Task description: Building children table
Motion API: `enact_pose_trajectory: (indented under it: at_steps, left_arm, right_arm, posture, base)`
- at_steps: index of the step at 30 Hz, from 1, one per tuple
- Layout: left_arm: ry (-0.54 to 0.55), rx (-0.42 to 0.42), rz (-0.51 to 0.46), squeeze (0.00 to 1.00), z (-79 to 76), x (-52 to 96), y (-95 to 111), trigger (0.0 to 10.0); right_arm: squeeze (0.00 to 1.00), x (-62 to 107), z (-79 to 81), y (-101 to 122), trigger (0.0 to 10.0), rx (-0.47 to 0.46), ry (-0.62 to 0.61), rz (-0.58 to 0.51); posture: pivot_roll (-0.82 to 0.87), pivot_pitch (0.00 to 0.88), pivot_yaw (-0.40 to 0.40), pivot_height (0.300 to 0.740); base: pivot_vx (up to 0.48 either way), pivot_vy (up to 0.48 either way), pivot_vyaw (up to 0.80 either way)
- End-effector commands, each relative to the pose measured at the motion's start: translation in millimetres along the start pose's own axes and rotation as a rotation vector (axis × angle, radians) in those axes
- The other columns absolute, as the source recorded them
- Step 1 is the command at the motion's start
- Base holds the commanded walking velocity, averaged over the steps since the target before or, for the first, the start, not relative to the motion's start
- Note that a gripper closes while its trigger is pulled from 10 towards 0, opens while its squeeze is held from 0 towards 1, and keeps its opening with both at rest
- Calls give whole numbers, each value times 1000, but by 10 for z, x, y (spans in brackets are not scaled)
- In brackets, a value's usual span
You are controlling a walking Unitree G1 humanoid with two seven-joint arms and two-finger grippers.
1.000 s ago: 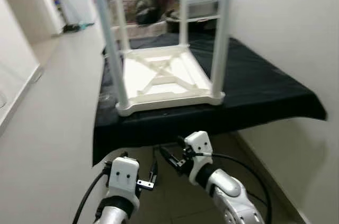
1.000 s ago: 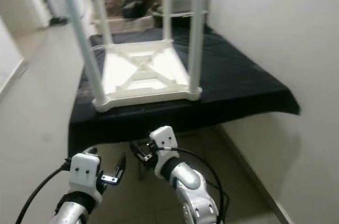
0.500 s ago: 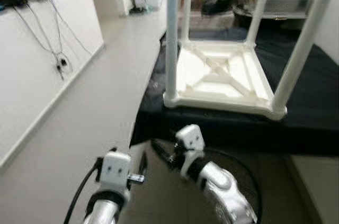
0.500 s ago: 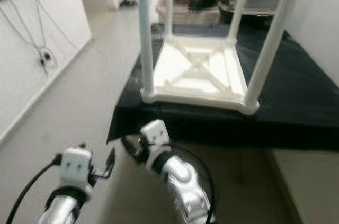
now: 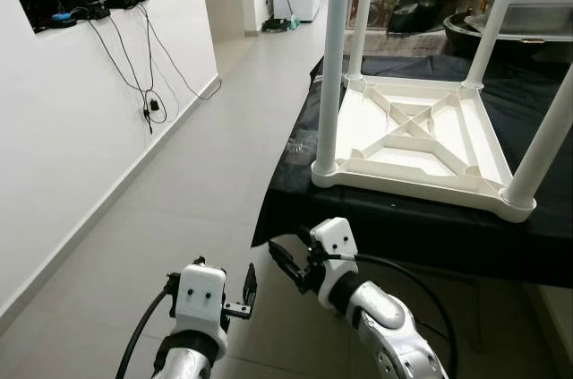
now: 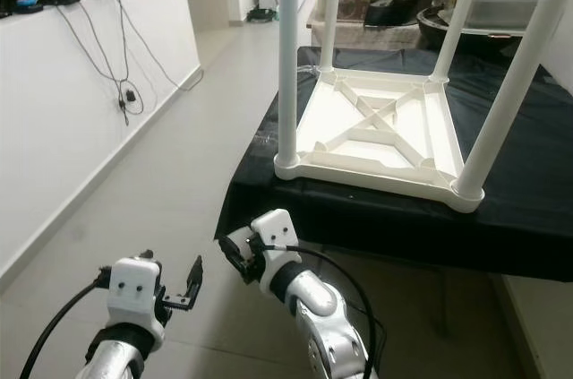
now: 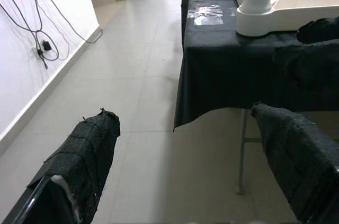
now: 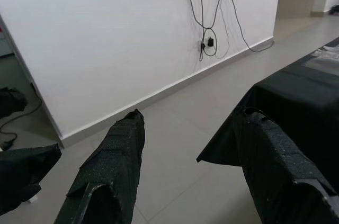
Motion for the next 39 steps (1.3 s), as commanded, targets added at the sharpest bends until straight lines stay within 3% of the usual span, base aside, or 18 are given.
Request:
enact_pose_trajectory:
  at_steps: [1,16,33,39]
  left_arm:
    - [13,15,28,0,19,8,-49,10000]
    - [18,61,42,0,33,6,-80,10000]
    - [12,66,39,0,27,4,-87,10000]
    - [15,75,44,0,34,1,-96,10000]
  right_arm:
    - [0,-12,10,-31,10000,-14,2,17]
    - [0,-12,-1,-39,10000,-13,-1,22]
    - [0,-13,-13,-50,10000,-16,-3,24]
    - [0,-15,-21,-47,10000,-22,-6,21]
  posture:
    - [23,0,7,740]
    - [21,0,5,740]
    - [21,0,8,740]
    - [21,0,5,740]
  base:
    - [0,-300,0]
    - [191,-318,0]
    - [381,-95,0]
    - [0,0,0]
Point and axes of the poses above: a point about 5 cm out from each wrist's last joint towards the gripper, its own x axis pointing back from the gripper into the wrist, its own y axis along the axis of the wrist's last joint, z = x × y, the point moved 4 cm from there along -x, pointing out of the wrist towards the gripper, and after that the axes turned 14 degrees about -x, right-handed, at the moved point
